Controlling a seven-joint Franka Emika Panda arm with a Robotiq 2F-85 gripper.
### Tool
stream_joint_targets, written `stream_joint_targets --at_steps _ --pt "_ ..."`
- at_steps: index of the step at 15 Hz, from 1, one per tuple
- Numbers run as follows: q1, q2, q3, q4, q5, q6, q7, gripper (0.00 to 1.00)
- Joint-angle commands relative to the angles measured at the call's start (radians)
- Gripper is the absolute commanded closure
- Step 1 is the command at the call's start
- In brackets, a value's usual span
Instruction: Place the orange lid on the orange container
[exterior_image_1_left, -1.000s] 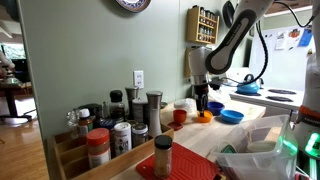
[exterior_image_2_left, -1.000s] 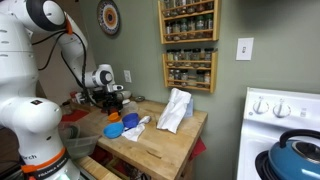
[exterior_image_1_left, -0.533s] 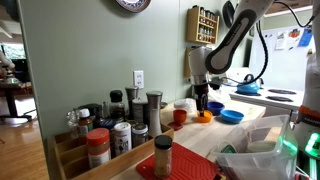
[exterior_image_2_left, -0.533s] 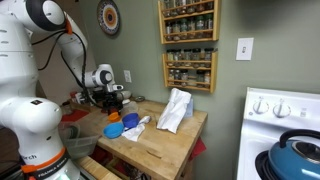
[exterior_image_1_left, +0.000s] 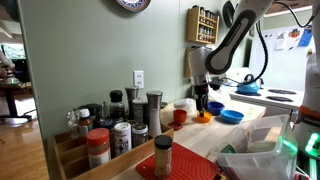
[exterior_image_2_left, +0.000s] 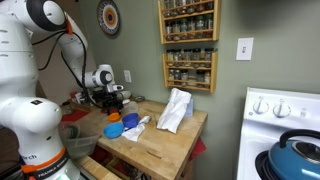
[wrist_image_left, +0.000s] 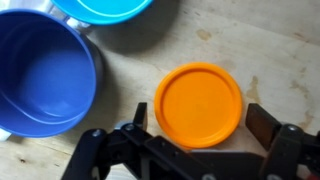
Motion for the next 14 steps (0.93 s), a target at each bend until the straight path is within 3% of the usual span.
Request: stream_joint_targets --at_steps 1,5,14 --pt "0.002 -0.010 -0.004 -0.017 -0.026 0.008 0.015 0.00" --pt "0.003 -0.032 -0.002 -0.022 -0.020 -0.005 0.011 0.00" --pt "0.005 -0.284 0.033 -0.081 0.099 -0.153 -0.115 0.00"
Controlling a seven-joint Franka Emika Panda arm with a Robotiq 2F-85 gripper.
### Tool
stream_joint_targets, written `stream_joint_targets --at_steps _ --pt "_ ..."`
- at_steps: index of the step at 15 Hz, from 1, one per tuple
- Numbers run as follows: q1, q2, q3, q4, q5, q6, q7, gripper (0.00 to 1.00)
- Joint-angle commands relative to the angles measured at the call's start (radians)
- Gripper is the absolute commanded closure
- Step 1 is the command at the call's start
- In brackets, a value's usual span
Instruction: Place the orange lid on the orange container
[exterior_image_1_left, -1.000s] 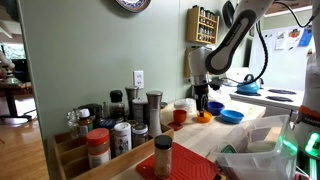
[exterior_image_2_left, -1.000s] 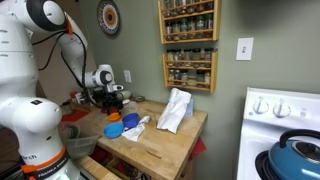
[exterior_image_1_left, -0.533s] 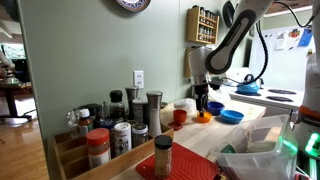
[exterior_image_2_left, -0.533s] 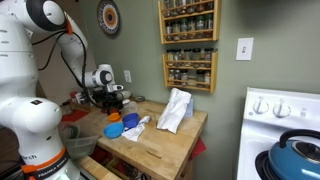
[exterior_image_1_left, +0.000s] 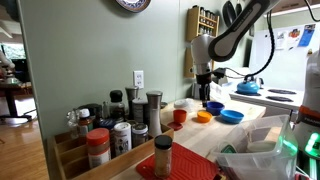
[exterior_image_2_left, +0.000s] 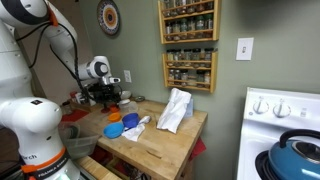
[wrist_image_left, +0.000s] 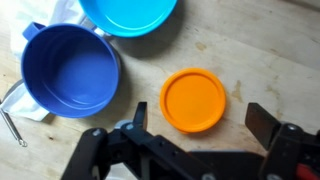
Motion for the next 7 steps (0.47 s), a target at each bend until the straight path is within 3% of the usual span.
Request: stream_joint_targets --at_steps 1,2,3,7 --pt "0.006 -0.141 0.013 -0.061 0.079 -0.015 -0.064 0.00" --pt "0.008 -0.162 0.014 -0.064 0.087 -0.018 -0.073 0.00" --pt "-0.004 -0.087 0.016 -0.017 0.054 -0.011 -0.042 0.00" --pt "-0.004 -0.098 0.017 -0.016 0.057 -0.011 -0.044 0.00"
